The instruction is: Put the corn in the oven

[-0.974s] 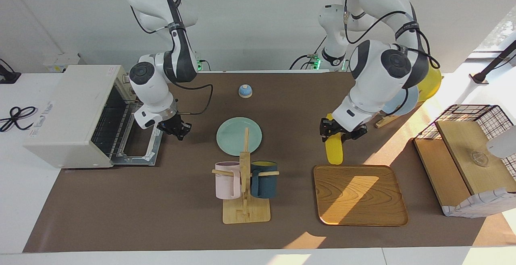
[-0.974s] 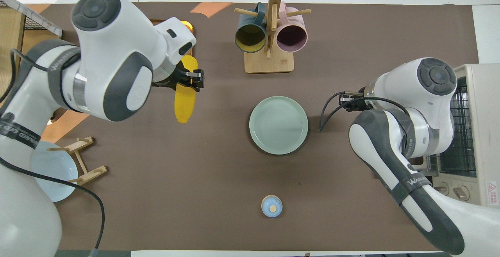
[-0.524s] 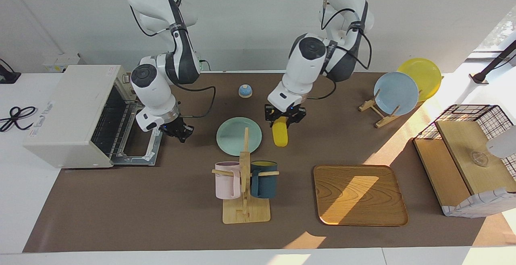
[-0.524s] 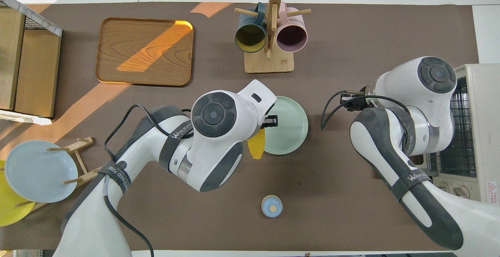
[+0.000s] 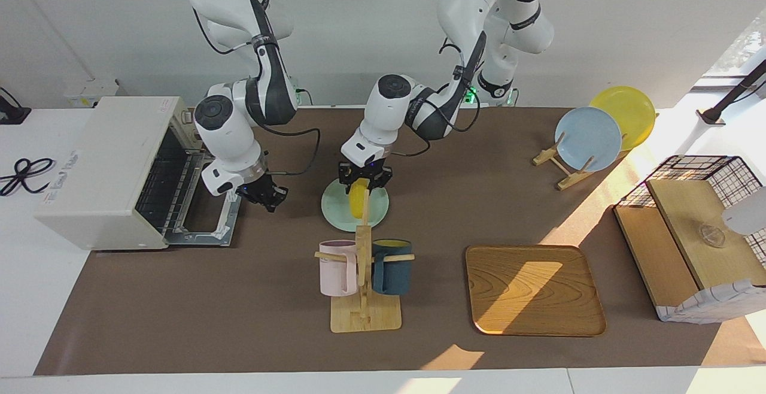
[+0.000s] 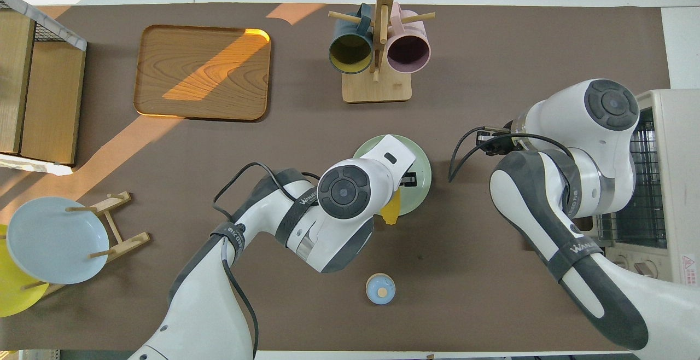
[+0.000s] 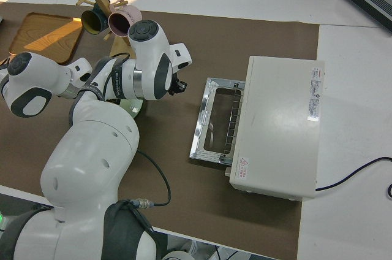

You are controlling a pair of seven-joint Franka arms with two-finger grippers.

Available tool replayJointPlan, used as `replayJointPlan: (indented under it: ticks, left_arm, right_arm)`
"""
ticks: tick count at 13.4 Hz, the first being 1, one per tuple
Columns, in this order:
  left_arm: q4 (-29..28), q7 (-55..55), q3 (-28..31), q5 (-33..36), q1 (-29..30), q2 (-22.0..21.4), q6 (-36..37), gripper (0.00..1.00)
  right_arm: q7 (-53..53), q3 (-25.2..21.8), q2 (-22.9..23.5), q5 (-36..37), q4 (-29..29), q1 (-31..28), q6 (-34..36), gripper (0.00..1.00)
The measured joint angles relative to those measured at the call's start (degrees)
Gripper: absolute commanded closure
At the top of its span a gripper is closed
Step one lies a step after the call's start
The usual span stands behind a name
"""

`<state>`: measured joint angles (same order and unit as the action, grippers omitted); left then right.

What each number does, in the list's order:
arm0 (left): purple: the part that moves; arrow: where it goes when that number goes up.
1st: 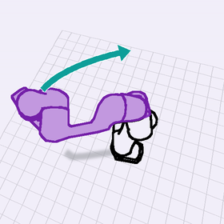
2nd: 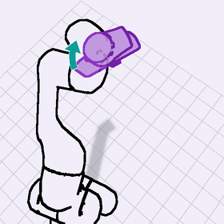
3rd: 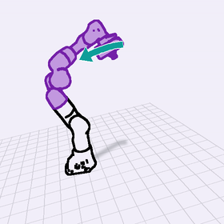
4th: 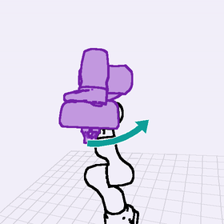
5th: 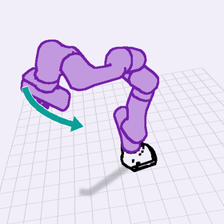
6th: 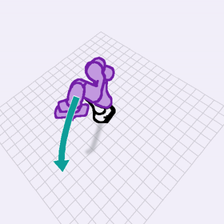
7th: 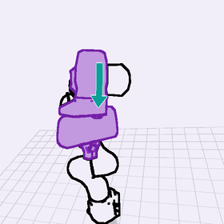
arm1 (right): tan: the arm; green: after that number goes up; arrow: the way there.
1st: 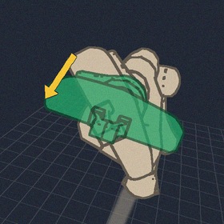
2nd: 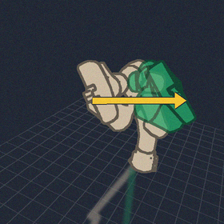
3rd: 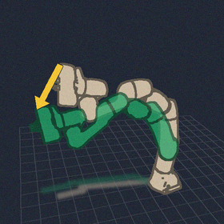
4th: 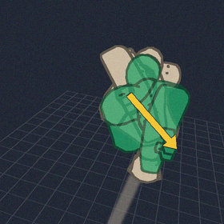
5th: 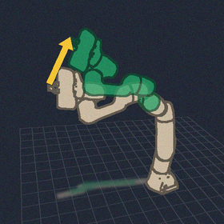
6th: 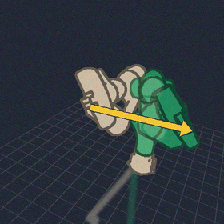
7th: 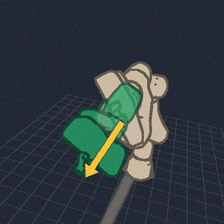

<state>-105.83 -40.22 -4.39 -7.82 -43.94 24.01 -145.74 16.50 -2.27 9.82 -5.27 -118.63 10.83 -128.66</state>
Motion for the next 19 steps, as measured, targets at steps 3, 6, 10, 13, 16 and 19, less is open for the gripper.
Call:
replayJointPlan:
  ticks: [3, 6, 10, 13, 16, 19]
  left_arm:
    - [0.47, -0.02, 0.5, 0.0, 0.02, 0.0, 0.24, 0.0]
    - [1.25, 0.44, 1.48, 0.0, 1.46, -1.99, 5.36, 0.0]
    - [3.88, 10.23, 2.09, 0.0, 12.83, -10.98, 22.05, 0.0]
    - [9.13, 20.06, 2.37, 0.01, 22.4, -13.84, 33.36, 0.0]
    - [11.34, 27.89, 2.44, 1.62, 29.27, -14.03, 37.31, 0.0]
    - [13.5, 32.47, 2.43, 3.69, 33.95, -15.4, 42.67, 0.0]
  right_arm:
    - [0.0, 0.0, 0.0, 0.0, 0.0, 0.02, 0.0, 0.84]
    - [0.0, 0.09, 0.01, 0.0, 0.11, 0.09, 0.08, 0.67]
    - [1.98, 0.7, 0.29, -0.01, 5.82, 5.84, 4.08, 0.68]
    - [11.48, 1.07, 3.39, 0.0, 11.95, 13.71, 4.32, 0.67]
    - [25.07, 1.14, 13.95, 1.33, 23.99, 23.27, 4.2, 0.63]
    - [28.49, 1.03, 20.96, 2.14, 27.09, 27.54, 0.21, 0.53]
